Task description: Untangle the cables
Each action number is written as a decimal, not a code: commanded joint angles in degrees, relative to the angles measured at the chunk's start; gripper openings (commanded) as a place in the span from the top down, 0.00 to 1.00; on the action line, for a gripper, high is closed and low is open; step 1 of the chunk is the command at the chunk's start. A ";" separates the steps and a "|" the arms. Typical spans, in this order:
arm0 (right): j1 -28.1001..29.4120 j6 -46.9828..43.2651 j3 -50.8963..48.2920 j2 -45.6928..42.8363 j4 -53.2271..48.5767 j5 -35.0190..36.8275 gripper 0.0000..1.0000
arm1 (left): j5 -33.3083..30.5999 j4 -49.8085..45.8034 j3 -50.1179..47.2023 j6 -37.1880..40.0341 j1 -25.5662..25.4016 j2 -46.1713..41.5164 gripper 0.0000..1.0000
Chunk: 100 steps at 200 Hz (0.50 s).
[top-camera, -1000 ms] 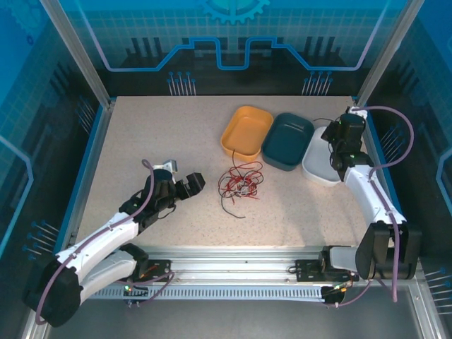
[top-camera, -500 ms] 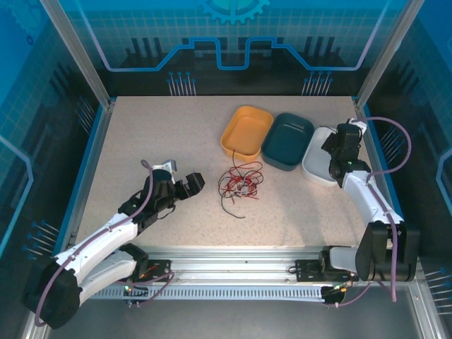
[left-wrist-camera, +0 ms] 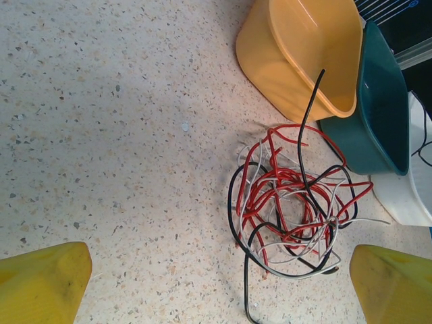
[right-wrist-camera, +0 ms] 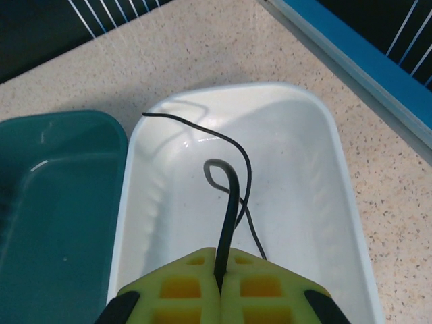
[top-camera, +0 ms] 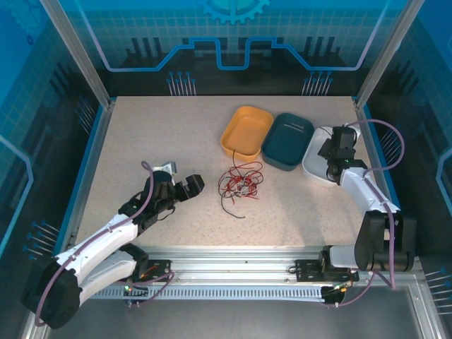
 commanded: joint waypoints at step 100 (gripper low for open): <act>3.05 -6.24 2.86 8.00 -9.59 6.00 1.00 | -1.05 0.14 -1.62 0.44 -0.24 0.64 0.01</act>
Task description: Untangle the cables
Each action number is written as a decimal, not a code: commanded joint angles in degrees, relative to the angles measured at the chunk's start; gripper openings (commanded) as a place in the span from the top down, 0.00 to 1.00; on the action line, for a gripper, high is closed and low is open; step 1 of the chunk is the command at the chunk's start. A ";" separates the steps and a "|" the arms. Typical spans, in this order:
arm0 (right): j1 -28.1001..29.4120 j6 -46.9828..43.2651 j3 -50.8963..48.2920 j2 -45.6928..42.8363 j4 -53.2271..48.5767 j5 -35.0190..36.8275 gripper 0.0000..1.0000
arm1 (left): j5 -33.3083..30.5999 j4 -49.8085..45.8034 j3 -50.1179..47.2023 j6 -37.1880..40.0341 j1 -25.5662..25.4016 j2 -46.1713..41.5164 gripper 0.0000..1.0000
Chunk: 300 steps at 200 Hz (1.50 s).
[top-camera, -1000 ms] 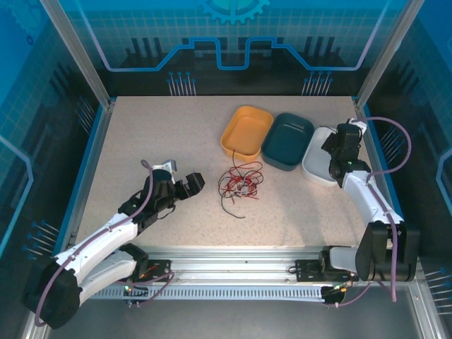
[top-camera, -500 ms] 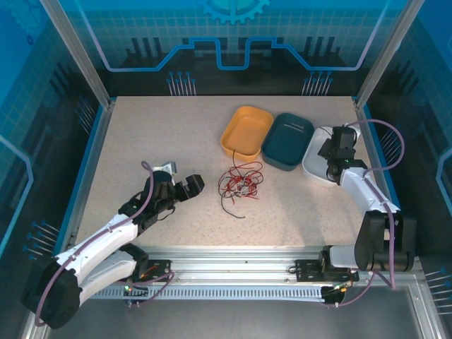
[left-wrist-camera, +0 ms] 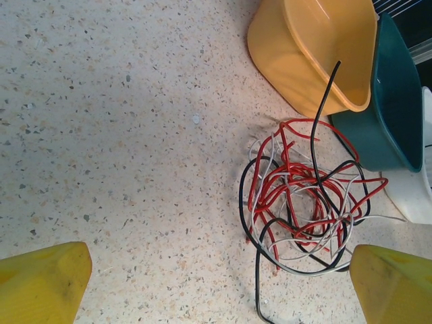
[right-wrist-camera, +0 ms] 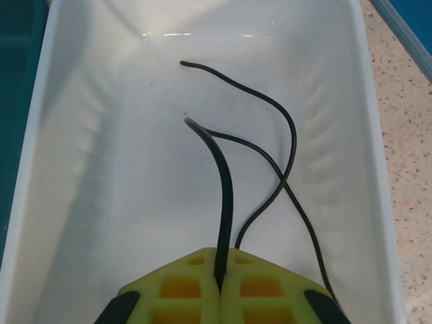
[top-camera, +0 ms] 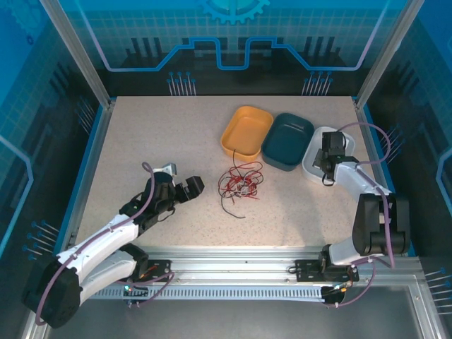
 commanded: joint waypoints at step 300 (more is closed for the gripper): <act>12.33 -10.91 16.64 -5.50 -12.86 0.53 0.57 | 0.83 -2.33 2.44 0.71 -0.24 0.38 0.01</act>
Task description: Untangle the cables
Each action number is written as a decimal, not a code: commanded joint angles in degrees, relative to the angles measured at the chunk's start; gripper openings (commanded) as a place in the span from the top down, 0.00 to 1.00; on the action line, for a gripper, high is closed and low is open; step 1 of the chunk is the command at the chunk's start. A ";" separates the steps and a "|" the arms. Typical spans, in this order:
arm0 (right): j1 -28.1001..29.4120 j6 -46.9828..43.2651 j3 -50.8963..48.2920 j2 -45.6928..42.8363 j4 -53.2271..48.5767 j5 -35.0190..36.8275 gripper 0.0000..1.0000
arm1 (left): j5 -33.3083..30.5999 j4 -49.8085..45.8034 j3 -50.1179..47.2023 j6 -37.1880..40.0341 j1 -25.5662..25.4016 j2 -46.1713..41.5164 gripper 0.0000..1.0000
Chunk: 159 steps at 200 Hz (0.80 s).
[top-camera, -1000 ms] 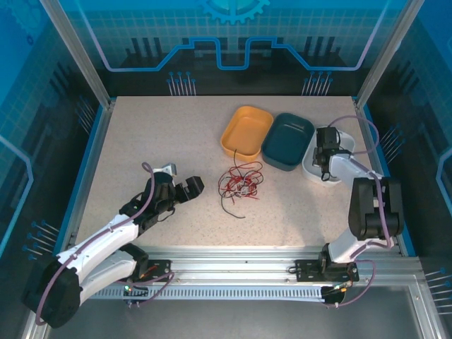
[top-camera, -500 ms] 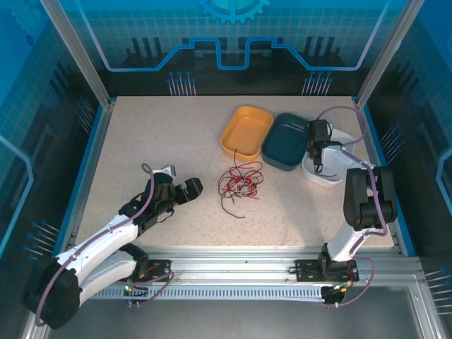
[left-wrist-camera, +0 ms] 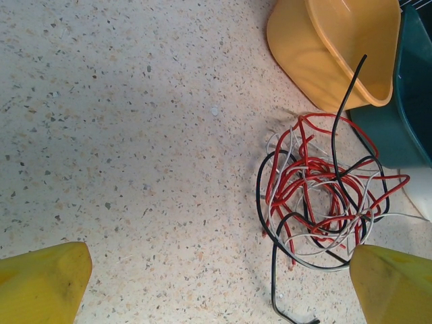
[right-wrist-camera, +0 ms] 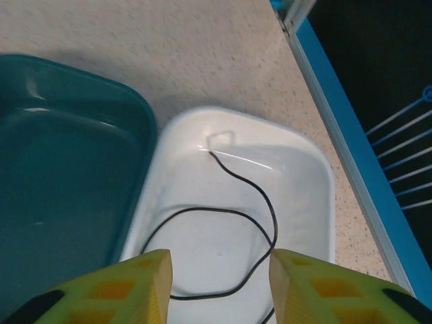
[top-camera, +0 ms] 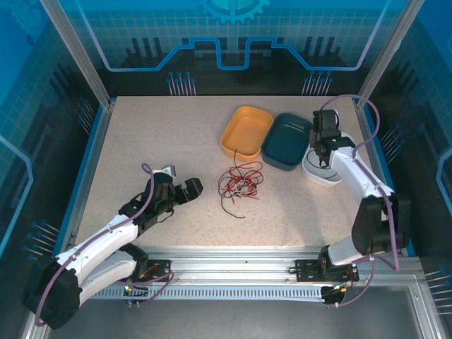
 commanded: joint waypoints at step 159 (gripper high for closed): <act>32.52 22.83 5.14 14.44 -13.01 -22.42 0.54 | 8.51 8.36 4.14 -2.77 -0.39 13.09 0.01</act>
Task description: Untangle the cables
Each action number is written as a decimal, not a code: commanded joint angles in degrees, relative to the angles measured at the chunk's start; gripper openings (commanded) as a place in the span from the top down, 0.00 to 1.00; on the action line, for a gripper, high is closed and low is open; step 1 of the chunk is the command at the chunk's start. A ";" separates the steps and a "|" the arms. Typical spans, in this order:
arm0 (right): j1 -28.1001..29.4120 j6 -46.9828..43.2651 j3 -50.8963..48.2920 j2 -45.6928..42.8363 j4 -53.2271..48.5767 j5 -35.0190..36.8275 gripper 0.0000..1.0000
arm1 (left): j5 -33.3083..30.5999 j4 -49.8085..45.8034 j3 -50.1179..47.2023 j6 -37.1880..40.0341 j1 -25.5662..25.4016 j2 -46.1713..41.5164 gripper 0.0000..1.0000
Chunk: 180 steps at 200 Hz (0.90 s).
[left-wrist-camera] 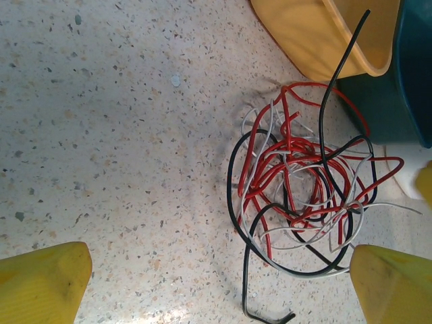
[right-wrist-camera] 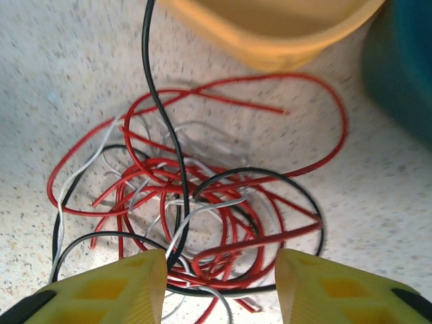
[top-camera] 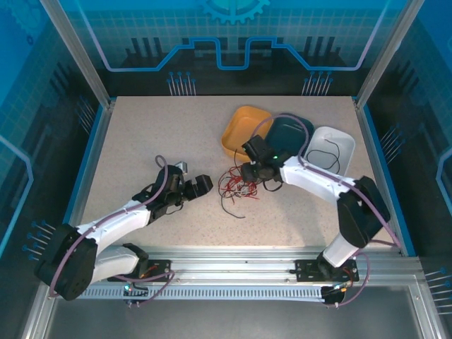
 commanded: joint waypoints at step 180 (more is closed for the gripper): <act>9.61 5.23 5.33 -3.13 -7.03 -8.77 0.63 | -4.89 -5.23 -1.36 -0.31 0.29 -6.43 0.01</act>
